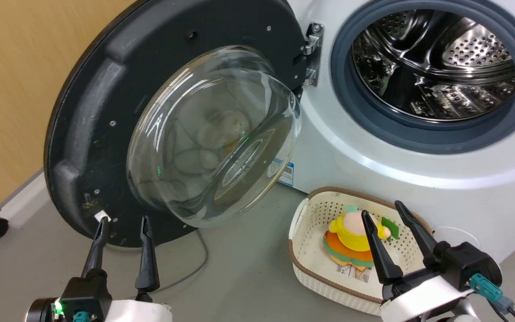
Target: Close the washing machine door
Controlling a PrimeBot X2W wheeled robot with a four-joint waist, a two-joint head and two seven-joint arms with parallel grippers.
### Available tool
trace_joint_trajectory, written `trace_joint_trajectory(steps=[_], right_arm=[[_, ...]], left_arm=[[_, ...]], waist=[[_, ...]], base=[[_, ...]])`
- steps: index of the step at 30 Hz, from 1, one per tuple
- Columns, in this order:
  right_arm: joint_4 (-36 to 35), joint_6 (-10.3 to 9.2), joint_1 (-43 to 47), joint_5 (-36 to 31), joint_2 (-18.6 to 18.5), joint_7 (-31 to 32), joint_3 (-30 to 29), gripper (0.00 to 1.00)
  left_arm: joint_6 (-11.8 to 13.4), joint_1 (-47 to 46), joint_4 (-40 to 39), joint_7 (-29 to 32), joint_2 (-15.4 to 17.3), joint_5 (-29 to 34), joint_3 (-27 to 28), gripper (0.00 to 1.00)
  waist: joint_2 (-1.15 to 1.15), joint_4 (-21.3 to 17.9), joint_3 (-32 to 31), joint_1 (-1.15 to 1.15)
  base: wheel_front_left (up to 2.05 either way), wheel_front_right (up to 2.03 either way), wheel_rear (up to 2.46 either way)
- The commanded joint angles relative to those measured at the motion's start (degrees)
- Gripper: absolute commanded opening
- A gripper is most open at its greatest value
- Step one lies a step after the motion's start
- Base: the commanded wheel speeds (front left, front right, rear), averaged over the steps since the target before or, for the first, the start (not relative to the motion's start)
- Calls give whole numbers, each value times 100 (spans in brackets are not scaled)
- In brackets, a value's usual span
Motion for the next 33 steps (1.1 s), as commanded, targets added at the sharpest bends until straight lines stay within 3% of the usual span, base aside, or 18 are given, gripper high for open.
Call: trace_joint_trajectory(steps=[1,33], right_arm=[[25,3,-92,59,-51,-57,36,100],[62,5,-92,379,-136,-426,295,100]], left_arm=[[39,88,-44,-62,-1,-24,-5,100],[204,158,-100,-431,-2,-194,-138,100]], waist=[[0,38,10,0],[0,808,69,0]], base=[[0,0,0],[0,0,0]])
